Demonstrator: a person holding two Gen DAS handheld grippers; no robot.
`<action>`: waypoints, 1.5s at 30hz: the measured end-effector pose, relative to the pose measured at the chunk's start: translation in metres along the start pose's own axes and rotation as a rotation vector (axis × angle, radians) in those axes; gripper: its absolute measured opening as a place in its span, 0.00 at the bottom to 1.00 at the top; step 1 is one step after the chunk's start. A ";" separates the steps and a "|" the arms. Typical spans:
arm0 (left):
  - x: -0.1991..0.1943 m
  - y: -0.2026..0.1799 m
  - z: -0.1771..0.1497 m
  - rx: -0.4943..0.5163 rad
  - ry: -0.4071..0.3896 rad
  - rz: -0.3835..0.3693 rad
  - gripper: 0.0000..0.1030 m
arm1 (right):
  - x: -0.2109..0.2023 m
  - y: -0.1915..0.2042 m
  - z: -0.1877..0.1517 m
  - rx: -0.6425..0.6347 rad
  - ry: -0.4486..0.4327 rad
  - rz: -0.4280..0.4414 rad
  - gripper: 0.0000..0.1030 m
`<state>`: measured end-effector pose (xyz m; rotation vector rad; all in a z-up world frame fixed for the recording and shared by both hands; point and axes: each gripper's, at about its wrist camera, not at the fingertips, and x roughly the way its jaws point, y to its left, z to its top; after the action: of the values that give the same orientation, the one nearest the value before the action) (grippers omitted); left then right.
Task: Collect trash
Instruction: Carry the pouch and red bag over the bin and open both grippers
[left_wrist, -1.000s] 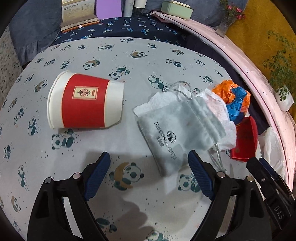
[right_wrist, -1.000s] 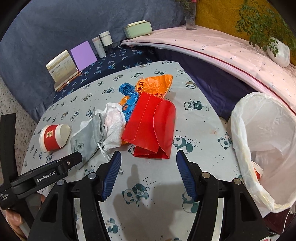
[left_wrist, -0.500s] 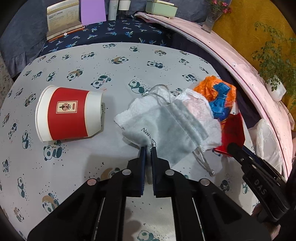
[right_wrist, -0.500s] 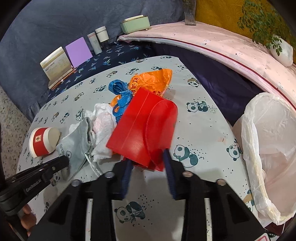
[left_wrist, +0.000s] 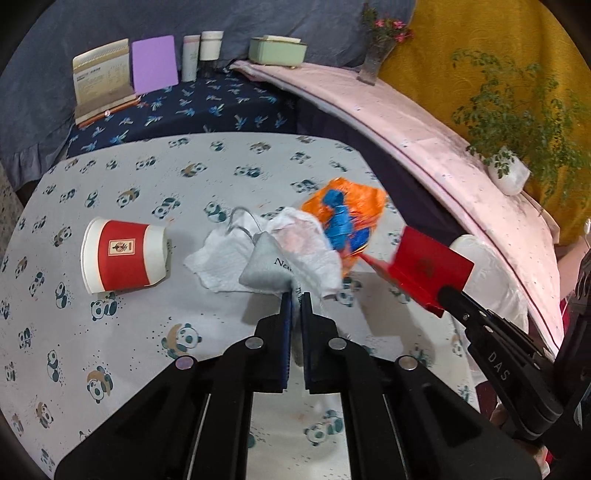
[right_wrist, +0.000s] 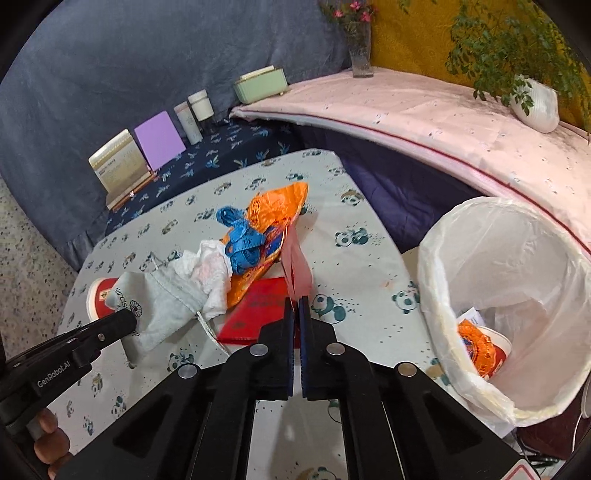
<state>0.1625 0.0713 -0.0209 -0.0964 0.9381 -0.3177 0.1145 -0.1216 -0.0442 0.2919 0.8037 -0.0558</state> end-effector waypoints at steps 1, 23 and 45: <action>-0.004 -0.005 -0.001 0.009 -0.006 -0.006 0.04 | -0.006 -0.002 0.000 0.003 -0.010 0.001 0.01; -0.049 -0.137 -0.002 0.236 -0.074 -0.167 0.04 | -0.091 -0.092 -0.004 0.142 -0.170 -0.078 0.01; -0.010 -0.256 -0.016 0.412 0.005 -0.306 0.04 | -0.107 -0.193 -0.026 0.306 -0.168 -0.202 0.01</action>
<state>0.0860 -0.1681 0.0330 0.1415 0.8460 -0.7881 -0.0089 -0.3063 -0.0302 0.4876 0.6543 -0.3910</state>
